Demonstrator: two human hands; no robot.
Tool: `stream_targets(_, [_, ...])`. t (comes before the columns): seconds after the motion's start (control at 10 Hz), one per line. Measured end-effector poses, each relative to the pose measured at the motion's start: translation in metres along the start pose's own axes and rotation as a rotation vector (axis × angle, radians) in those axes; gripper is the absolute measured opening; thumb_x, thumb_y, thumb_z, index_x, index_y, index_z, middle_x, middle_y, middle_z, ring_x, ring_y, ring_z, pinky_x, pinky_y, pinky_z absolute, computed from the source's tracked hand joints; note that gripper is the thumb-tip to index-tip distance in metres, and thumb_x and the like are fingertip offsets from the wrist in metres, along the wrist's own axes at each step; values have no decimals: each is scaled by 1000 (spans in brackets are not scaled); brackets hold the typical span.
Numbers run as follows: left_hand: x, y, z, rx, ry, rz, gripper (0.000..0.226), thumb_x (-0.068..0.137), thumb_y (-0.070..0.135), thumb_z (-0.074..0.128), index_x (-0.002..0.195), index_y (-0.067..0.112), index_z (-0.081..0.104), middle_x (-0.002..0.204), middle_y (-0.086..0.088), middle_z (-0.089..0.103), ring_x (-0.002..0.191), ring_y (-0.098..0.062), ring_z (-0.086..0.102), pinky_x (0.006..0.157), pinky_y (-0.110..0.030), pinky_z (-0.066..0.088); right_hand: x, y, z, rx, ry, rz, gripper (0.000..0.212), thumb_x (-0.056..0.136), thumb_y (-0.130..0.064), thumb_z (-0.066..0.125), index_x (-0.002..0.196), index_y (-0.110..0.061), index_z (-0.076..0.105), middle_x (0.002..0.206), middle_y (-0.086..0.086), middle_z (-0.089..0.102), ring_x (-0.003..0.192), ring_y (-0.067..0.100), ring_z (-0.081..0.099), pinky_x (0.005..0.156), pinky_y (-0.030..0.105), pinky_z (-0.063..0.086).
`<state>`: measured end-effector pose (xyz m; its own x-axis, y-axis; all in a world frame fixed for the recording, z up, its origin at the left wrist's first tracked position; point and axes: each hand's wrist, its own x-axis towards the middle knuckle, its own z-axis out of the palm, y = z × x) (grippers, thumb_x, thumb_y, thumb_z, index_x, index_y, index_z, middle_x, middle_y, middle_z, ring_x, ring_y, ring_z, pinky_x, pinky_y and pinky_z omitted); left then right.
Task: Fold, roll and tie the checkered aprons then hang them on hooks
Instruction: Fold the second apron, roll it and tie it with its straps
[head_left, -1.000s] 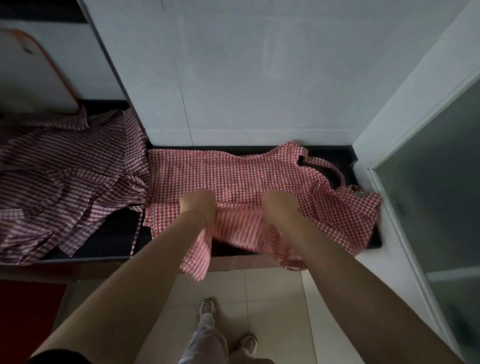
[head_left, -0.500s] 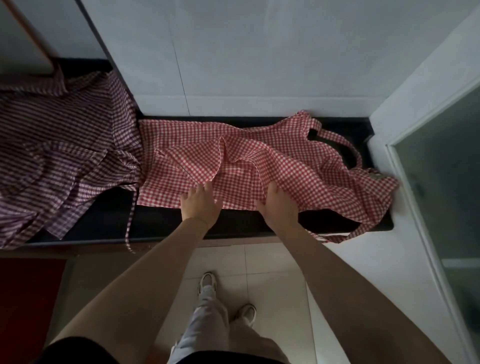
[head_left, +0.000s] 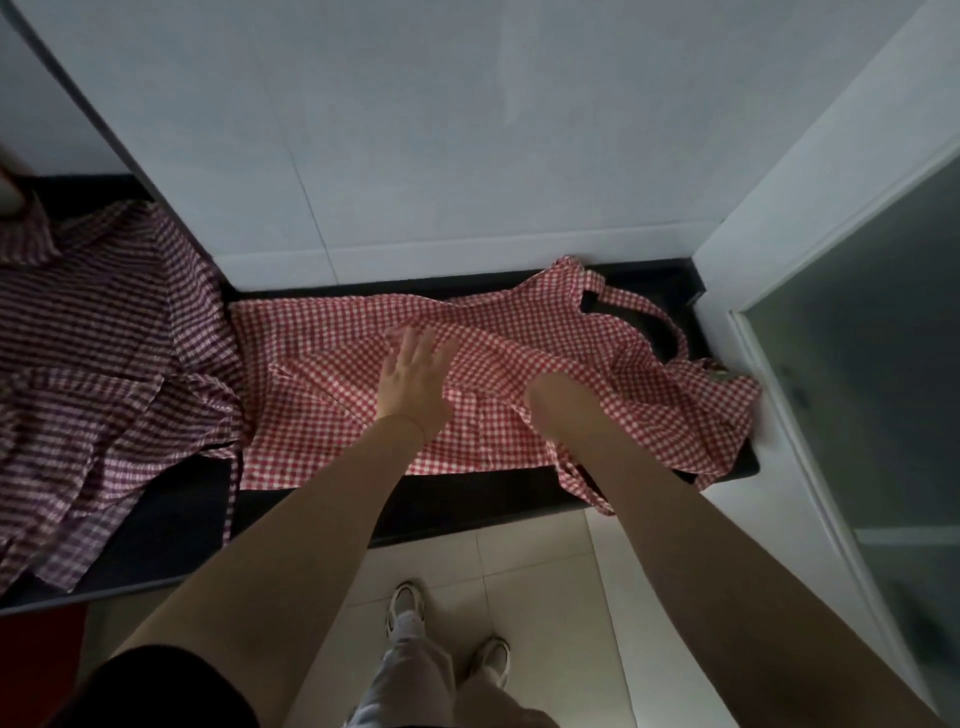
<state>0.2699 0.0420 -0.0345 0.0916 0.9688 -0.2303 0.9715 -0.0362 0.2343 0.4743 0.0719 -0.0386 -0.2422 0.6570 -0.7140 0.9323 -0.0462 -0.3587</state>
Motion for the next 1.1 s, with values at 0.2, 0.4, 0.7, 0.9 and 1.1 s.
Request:
stream_targets(0.2, [16, 24, -4, -5, 17, 5, 31, 97, 23, 53, 128, 24, 60, 136, -2, 54, 126, -22, 49, 102, -39, 43, -31, -41, -51, 30, 40, 422, 49, 106, -22, 44, 149, -1, 35, 157, 18, 31, 143, 32, 32, 118, 39, 22])
stream_targets(0.4, [19, 10, -22, -135, 89, -208, 24, 98, 10, 46, 109, 11, 68, 113, -8, 65, 103, -25, 61, 86, -37, 53, -55, -28, -67, 164, 443, 359, 45, 107, -18, 42, 147, 1, 39, 153, 22, 36, 140, 37, 36, 116, 41, 25])
stream_targets(0.7, [-9, -20, -59, -490, 160, -484, 28, 94, 8, 53, 111, 6, 74, 114, -14, 71, 110, -32, 63, 95, -32, 46, -97, -29, -90, 356, 711, 210, 28, 95, -4, 50, 112, 5, 71, 121, 23, 66, 114, 37, 59, 99, 34, 43])
stream_targets(0.9, [-48, -8, -118, -725, 353, -504, 28, 91, 6, 54, 106, 15, 76, 110, -10, 73, 99, -28, 67, 91, -27, 51, -145, -35, -106, 518, 745, 104, 29, 91, -15, 58, 102, 9, 68, 99, 21, 69, 93, 32, 64, 70, 32, 42])
stream_targets(1.1, [-94, 6, -166, -752, 429, -449, 26, 89, -1, 53, 90, 13, 75, 107, -13, 73, 95, -32, 69, 92, -36, 55, -203, -38, -114, 241, 639, -39, 24, 91, -21, 64, 89, 1, 72, 98, 19, 70, 88, 25, 62, 47, 18, 31])
